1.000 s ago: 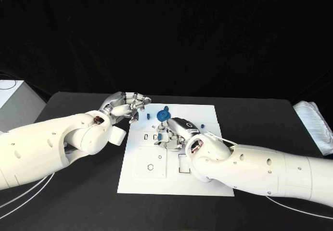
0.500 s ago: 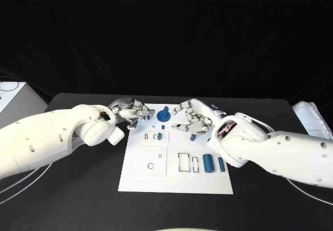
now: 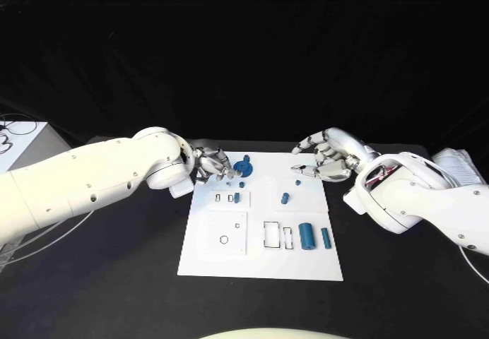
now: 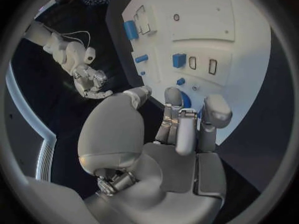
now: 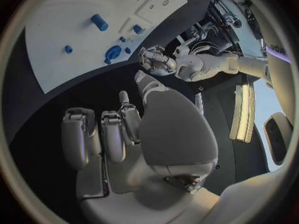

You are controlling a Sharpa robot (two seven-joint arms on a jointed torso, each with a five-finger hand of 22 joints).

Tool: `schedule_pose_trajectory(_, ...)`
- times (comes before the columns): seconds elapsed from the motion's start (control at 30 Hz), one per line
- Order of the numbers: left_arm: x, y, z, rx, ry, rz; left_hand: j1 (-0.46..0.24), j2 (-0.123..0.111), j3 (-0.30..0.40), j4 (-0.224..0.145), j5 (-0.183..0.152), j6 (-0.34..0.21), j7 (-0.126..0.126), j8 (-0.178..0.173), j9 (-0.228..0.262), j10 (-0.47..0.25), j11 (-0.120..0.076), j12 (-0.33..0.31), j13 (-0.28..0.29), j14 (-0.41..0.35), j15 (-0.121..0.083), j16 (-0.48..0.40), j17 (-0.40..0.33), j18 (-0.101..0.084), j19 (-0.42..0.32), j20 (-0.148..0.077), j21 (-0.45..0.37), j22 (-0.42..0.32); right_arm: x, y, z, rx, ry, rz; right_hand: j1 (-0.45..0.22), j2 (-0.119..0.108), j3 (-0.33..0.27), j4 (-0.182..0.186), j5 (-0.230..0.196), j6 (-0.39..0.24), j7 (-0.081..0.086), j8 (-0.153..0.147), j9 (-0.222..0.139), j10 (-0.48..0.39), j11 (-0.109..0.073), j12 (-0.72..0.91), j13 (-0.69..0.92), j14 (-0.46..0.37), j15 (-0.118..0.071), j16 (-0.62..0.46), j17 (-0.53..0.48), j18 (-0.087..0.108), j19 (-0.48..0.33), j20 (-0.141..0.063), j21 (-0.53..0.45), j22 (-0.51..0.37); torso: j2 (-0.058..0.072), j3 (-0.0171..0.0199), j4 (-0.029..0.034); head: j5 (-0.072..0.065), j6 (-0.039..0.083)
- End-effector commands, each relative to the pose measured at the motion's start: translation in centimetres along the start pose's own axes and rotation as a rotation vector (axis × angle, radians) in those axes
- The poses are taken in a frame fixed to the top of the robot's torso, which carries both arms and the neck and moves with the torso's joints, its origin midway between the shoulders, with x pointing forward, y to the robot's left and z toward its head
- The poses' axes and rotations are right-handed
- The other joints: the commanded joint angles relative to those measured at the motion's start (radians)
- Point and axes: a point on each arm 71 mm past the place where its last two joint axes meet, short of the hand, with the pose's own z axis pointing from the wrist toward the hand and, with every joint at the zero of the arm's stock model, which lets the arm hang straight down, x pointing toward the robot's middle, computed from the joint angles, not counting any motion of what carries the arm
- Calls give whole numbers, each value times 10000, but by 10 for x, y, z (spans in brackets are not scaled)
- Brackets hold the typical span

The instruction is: Assemble the parts on the task board

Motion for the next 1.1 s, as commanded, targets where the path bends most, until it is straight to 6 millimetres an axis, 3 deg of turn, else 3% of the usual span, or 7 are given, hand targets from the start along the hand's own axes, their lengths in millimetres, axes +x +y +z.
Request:
schedule_pose_trajectory(0.03,3,-1,5,-939,313,1757,-222,58,-127,44,-18,-123,3,42,89,27,25,75,54,568,-61,-49,1474,-110,-1,-46,-14,20,-5,-6,1,197,-46,442,71,15,73,22,71,86,-1,7,-5,-58,-21,-38,843,1013,57,-33,2460,-59,508,60,-50,1592,-39,44,35,19,-48)
schedule_pose_trajectory(0.3,6,-12,14,-1289,549,2948,-633,149,-447,52,-16,-219,13,40,249,-61,41,79,35,543,-46,-82,1430,-106,-21,-36,-33,-11,-10,-13,2,413,-206,407,69,13,78,28,94,86,0,7,-6,-73,-21,-54,828,1010,57,-39,2448,-55,500,60,-65,1578,-28,97,52,58,-109)
schedule_pose_trajectory(0.5,11,-15,19,-1450,1024,3418,-705,188,-508,51,-12,-245,17,35,281,-114,47,57,-1,528,-41,-97,1406,-103,-38,-30,-45,-32,-12,-16,4,501,-255,378,63,12,81,36,114,81,1,4,-9,-81,-20,-63,821,1009,57,-40,2446,-58,504,60,-57,1587,-5,82,17,82,-120)
schedule_pose_trajectory(0.77,19,-21,23,-1468,1451,3736,-780,170,-617,47,-21,-265,20,37,328,-162,53,51,-7,516,-34,-107,1392,-100,-61,-21,-60,-55,-12,-17,5,548,-285,367,49,11,81,51,130,75,3,1,-12,-80,-18,-62,820,1011,57,-36,2454,-57,503,60,-60,1584,-9,51,37,44,-157)
schedule_pose_trajectory(1.1,25,-22,26,-1479,1685,3780,-804,186,-643,50,-18,-261,18,43,344,-162,52,61,8,513,-33,-109,1389,-100,-64,-17,-62,-56,-12,-16,6,546,-318,366,30,5,81,71,144,71,4,-2,-16,-104,-16,-88,797,1009,58,-40,2447,-51,491,60,-83,1563,3,47,52,31,-230)
